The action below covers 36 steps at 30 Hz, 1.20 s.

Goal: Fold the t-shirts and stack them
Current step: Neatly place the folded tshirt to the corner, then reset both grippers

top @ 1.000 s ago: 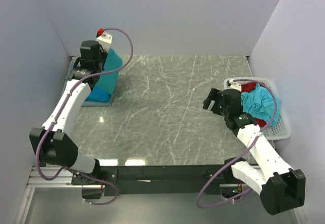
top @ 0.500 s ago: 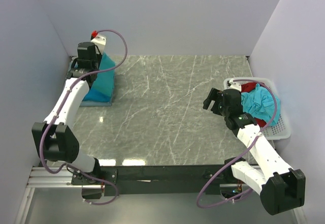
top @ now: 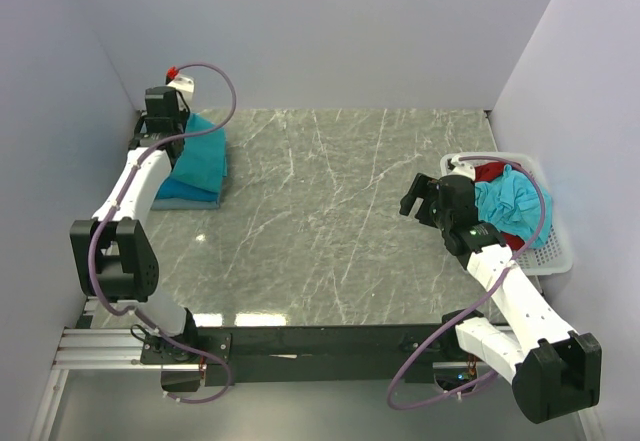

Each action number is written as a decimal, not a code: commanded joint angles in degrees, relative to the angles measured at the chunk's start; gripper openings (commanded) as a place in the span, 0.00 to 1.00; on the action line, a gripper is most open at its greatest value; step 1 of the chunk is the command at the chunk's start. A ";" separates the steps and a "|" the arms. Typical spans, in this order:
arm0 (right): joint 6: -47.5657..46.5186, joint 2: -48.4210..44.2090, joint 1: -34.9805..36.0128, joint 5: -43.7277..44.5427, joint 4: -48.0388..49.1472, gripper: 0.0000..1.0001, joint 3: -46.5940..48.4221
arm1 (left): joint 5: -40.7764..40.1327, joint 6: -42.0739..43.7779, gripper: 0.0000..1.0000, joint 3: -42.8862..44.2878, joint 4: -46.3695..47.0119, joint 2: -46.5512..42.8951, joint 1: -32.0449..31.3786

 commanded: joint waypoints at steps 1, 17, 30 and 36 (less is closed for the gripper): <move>-0.29 -0.05 -0.07 0.77 0.89 0.92 -0.02 | 0.26 -0.64 0.00 0.05 4.94 1.19 1.79; -0.29 0.92 -0.16 1.65 0.62 0.92 0.15 | -1.05 -4.51 0.06 -1.70 9.34 7.35 5.13; -0.03 1.09 -0.25 2.26 0.53 0.92 0.50 | -8.72 -22.25 1.00 7.53 3.10 7.55 6.71; -0.03 0.92 -0.25 2.09 0.80 0.92 0.50 | 7.43 -29.02 0.99 5.51 2.83 -4.04 6.10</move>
